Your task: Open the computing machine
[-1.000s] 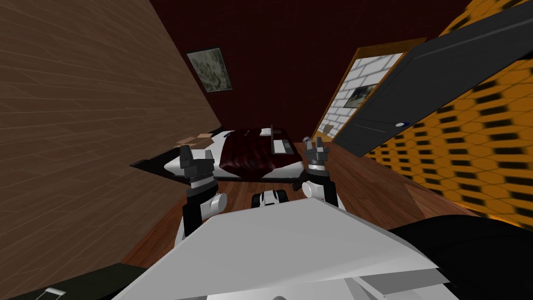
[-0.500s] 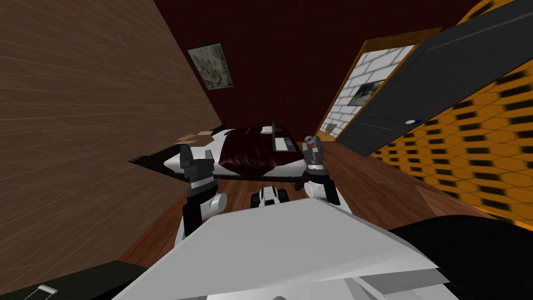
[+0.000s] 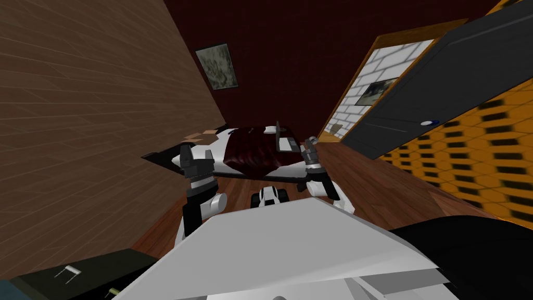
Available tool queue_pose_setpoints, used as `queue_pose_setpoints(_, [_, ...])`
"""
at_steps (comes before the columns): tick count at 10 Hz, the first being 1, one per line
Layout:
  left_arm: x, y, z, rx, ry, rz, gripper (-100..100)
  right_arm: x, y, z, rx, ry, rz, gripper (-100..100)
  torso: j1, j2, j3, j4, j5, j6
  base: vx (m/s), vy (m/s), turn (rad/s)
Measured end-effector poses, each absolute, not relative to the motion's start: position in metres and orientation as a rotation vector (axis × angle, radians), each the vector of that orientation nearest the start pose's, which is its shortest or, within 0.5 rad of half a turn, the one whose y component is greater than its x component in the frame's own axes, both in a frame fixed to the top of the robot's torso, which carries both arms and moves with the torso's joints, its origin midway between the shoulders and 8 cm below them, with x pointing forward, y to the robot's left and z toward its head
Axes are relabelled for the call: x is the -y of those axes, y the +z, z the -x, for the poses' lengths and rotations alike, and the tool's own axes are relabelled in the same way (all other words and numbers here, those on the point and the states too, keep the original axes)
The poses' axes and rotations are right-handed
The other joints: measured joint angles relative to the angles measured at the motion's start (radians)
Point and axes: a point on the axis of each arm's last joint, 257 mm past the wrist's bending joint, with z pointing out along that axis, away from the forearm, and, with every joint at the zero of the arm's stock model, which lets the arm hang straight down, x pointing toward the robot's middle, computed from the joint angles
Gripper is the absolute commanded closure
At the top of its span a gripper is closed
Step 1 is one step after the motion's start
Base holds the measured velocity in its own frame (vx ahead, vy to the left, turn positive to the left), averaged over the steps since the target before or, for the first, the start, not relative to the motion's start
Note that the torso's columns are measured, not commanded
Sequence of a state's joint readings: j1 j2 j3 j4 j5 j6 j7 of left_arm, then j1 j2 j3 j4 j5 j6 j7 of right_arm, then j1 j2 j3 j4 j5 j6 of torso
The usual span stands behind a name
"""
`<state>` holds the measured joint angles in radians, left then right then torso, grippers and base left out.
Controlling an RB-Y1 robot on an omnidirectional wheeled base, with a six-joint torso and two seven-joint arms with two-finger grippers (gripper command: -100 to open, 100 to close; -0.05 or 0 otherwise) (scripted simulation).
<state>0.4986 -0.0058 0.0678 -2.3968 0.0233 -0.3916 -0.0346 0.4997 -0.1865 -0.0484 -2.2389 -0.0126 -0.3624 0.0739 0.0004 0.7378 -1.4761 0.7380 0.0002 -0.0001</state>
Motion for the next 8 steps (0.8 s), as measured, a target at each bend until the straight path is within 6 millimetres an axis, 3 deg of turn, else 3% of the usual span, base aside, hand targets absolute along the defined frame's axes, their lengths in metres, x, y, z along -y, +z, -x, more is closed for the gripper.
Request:
queue_pose_setpoints(5, [-0.301,0.057,-0.332,-0.592,-1.221,0.645,0,0.312,-0.062,-0.394,-1.085,0.888,-0.546,-100,0.0,0.0,0.0,0.0,0.0,0.0,0.018,0.086,0.102])
queue_pose_setpoints(8, [-0.301,0.057,-0.332,-0.592,-1.221,0.645,0,0.337,-0.091,-0.407,-1.195,0.708,-0.492,-100,-0.001,0.001,0.0,0.0,0.0,0.0,0.017,0.095,0.111])
